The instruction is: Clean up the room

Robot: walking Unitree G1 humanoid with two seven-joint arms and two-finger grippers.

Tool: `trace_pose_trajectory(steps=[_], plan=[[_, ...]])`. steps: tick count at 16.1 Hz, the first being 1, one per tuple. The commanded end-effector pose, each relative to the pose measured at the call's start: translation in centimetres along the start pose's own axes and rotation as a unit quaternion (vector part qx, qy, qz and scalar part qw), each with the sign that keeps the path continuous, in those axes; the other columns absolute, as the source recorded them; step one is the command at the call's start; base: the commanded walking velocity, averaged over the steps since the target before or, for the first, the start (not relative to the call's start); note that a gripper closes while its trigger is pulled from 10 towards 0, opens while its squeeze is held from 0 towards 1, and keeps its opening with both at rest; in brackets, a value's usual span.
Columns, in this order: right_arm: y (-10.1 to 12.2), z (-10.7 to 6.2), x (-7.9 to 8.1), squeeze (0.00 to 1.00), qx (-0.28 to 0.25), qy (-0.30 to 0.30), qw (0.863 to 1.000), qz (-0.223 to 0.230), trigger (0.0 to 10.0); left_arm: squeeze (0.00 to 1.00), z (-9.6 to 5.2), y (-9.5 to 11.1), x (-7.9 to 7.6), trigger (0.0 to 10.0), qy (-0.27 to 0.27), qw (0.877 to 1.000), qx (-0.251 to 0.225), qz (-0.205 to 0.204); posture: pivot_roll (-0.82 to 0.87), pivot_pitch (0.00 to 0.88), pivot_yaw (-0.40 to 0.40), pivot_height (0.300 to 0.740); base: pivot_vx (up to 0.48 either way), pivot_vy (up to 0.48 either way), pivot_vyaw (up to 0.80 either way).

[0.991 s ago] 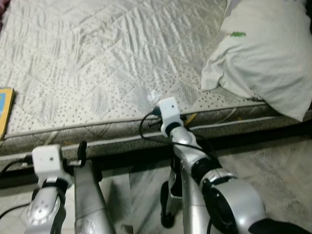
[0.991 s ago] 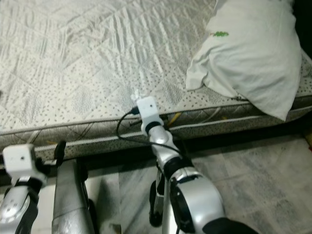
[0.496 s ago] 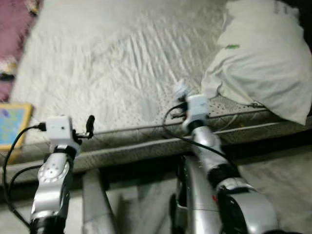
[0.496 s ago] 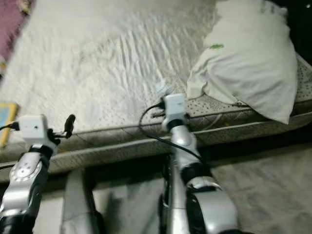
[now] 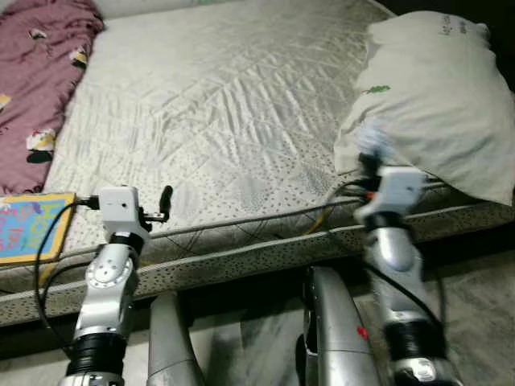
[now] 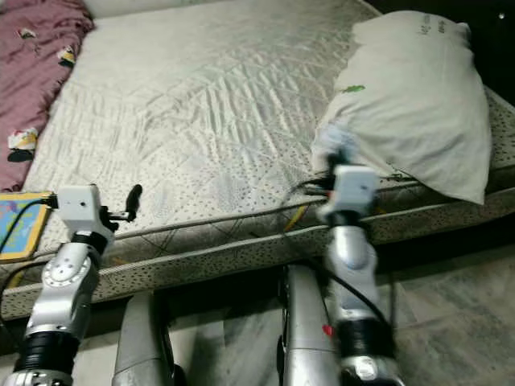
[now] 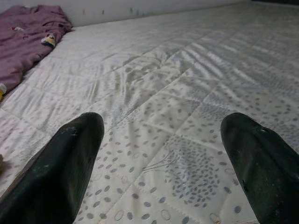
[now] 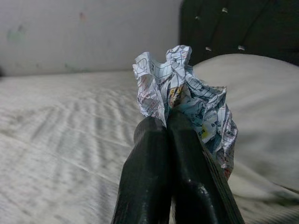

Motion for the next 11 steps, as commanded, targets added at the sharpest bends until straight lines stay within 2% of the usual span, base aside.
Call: trace_pose_trajectory(steps=[1,2,3,6,7,9,11], plan=[[0.6,-0.5,0.4,0.0,-0.004,0.023,1.0,-0.008,10.0,0.0,0.2,0.4,0.0,10.0,-0.005,1.0,-0.011,-0.006,-0.07,0.0,0.079,0.484,0.0,0.0,0.0],[0.2,-1.7,0.0,0.0,0.032,0.016,0.999,0.034,10.0,0.0,0.0,0.3,-0.2,10.0,-0.006,1.0,-0.014,-0.007,-0.07,0.0,0.072,0.484,0.0,0.0,0.0],[0.3,-2.0,-0.5,0.0,0.035,-0.004,0.999,0.034,10.0,0.0,-0.1,0.2,-0.2,10.0,-0.005,1.0,-0.015,-0.006,-0.07,0.0,0.072,0.484,0.0,0.0,0.0],[0.1,-3.6,0.3,0.0,0.051,0.031,0.998,0.011,10.0,0.0,-1.5,-0.8,-0.6,10.0,-0.006,1.0,-0.004,-0.004,-0.08,0.0,0.082,0.484,0.0,0.0,0.0],[0.3,-4.2,0.7,0.0,0.055,0.038,0.998,0.022,10.0,0.0,-2.0,-1.0,-0.5,10.0,-0.005,1.0,-0.001,0.002,-0.08,0.0,0.082,0.484,0.0,0.0,0.0],[0.9,-5.1,1.0,0.0,0.052,0.052,0.997,-0.006,10.0,0.0,-2.7,-1.0,-0.1,10.0,0.0,1.0,-0.004,0.008,-0.07,0.0,0.074,0.484,0.0,0.0,0.0],[1.6,-4.7,1.1,0.0,0.042,0.041,0.998,0.021,10.0,0.0,-2.8,-0.7,0.0,10.0,0.001,1.0,-0.007,0.012,-0.06,0.0,0.068,0.484,0.0,0.0,0.0]])
Point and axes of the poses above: a point about 5 cm out from each wrist's last joint towards the gripper, its own z axis pointing out of the wrist towards the gripper, its own y axis along the axis of the wrist's last joint, x = y × z, the point moved 5 cm from there along z, pointing out of the wrist towards the gripper, and after that the axes turned 8 degrees about z, right-handed, at the moved point
